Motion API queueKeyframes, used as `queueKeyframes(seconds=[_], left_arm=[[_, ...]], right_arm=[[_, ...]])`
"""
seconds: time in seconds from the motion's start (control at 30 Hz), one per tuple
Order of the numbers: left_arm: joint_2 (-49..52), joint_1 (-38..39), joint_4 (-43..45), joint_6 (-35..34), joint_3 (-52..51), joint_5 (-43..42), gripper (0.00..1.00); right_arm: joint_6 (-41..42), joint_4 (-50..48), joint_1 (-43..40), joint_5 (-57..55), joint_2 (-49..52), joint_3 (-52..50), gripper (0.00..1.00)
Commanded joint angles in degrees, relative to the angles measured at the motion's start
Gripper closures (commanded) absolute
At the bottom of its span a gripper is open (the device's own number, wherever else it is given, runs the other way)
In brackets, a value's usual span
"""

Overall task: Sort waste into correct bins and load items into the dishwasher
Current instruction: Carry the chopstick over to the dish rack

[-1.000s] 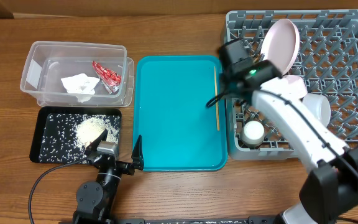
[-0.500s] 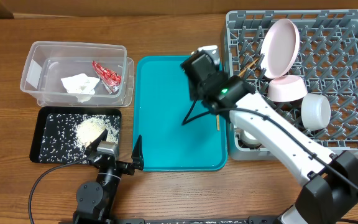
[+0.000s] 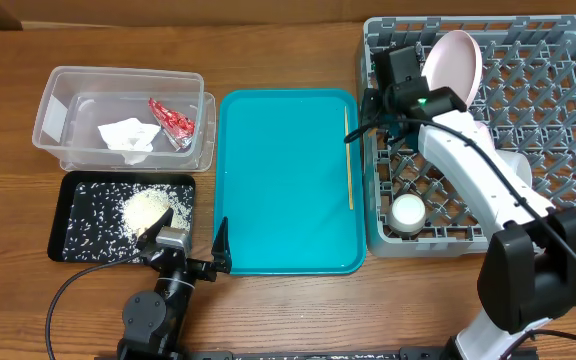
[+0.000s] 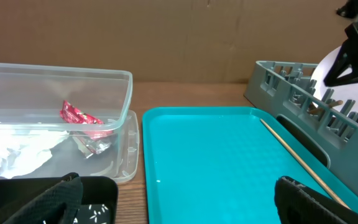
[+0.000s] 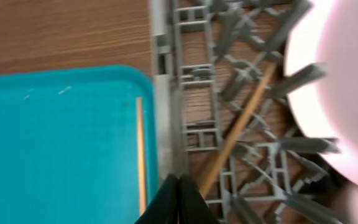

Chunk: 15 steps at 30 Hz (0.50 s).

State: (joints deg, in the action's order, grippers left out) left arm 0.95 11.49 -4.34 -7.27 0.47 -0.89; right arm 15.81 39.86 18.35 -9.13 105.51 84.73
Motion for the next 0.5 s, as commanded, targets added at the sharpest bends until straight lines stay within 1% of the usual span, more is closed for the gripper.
queueKeyframes(seconds=[0.0,0.1,0.23,0.27,0.3,0.33,0.4,0.47], left_arm=[[-0.6,-0.3,-0.1,0.0,-0.2,-0.5,0.0],[-0.6,-0.3,-0.1,0.0,-0.2,-0.5,0.0],[-0.6,-0.3,-0.1,0.0,-0.2,-0.5,0.0],[-0.6,-0.3,-0.1,0.0,-0.2,-0.5,0.0],[-0.6,-0.3,-0.1,0.0,-0.2,-0.5,0.0],[-0.6,-0.3,-0.1,0.0,-0.2,-0.5,0.0],[-0.6,-0.3,-0.1,0.0,-0.2,-0.5,0.0],[-0.6,-0.3,-0.1,0.0,-0.2,-0.4,0.0]], right_arm=[[-4.1,-0.1,0.5,5.4,1.5,0.6,0.95],[-4.1,1.7,0.3,5.4,1.9,0.6,0.95],[-3.6,8.3,0.3,3.2,2.0,0.6,0.96],[3.5,13.8,0.3,-4.9,1.7,0.8,0.96],[8.9,17.3,0.3,-9.7,1.5,1.2,0.96],[12.4,19.9,0.3,-12.7,1.1,1.6,0.96],[12.5,21.6,0.4,-12.4,0.2,2.3,0.96],[9.5,22.2,1.2,-9.9,-1.2,3.2,0.96]])
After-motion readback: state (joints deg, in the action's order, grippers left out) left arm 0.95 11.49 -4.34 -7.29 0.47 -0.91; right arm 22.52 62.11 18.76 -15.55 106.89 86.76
